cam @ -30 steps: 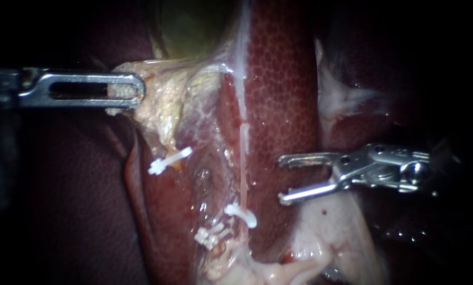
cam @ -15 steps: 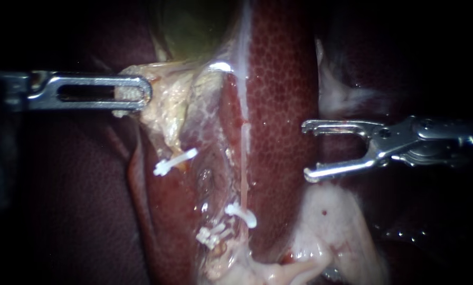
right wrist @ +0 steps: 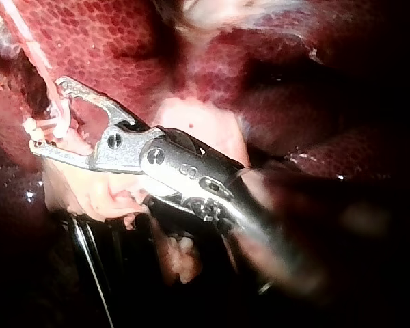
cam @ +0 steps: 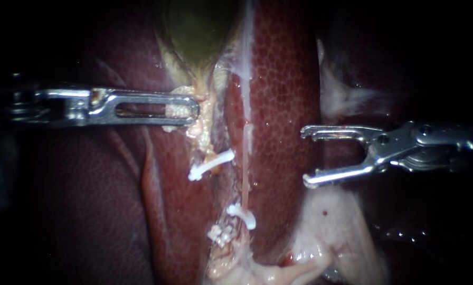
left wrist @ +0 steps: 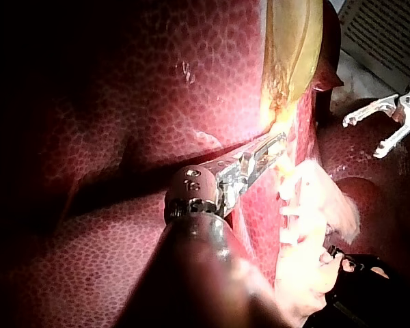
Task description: Going back first clip right tube
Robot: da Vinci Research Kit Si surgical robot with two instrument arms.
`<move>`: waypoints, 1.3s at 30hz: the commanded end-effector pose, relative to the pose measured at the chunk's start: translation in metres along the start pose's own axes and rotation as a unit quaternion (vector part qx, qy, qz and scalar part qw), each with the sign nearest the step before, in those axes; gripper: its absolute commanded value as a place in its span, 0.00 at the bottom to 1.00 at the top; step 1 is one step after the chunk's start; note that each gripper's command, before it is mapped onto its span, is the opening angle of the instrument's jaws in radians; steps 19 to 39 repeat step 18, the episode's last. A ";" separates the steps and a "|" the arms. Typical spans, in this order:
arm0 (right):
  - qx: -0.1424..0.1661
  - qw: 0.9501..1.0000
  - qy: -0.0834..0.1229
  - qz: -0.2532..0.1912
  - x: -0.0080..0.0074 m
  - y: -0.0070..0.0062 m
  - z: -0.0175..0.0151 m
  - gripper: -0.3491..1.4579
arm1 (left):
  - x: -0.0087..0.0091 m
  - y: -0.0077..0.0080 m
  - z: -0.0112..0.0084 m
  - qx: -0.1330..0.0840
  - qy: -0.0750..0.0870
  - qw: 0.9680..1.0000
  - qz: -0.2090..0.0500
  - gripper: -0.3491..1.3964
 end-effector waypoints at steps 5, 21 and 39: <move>0.000 1.000 0.000 0.000 0.0000 0.0000 0.0000 0.52 | 0.0002 0.0000 0.0008 0.001 0.003 1.000 0.001 0.00; 0.010 1.000 0.000 -0.003 0.0001 -0.0001 0.0002 0.52 | 0.0001 -0.0001 0.0006 0.001 0.003 1.000 0.001 0.00; 0.010 1.000 0.000 -0.003 0.0001 -0.0001 0.0002 0.52 | 0.0001 -0.0001 0.0006 0.001 0.003 1.000 0.001 0.00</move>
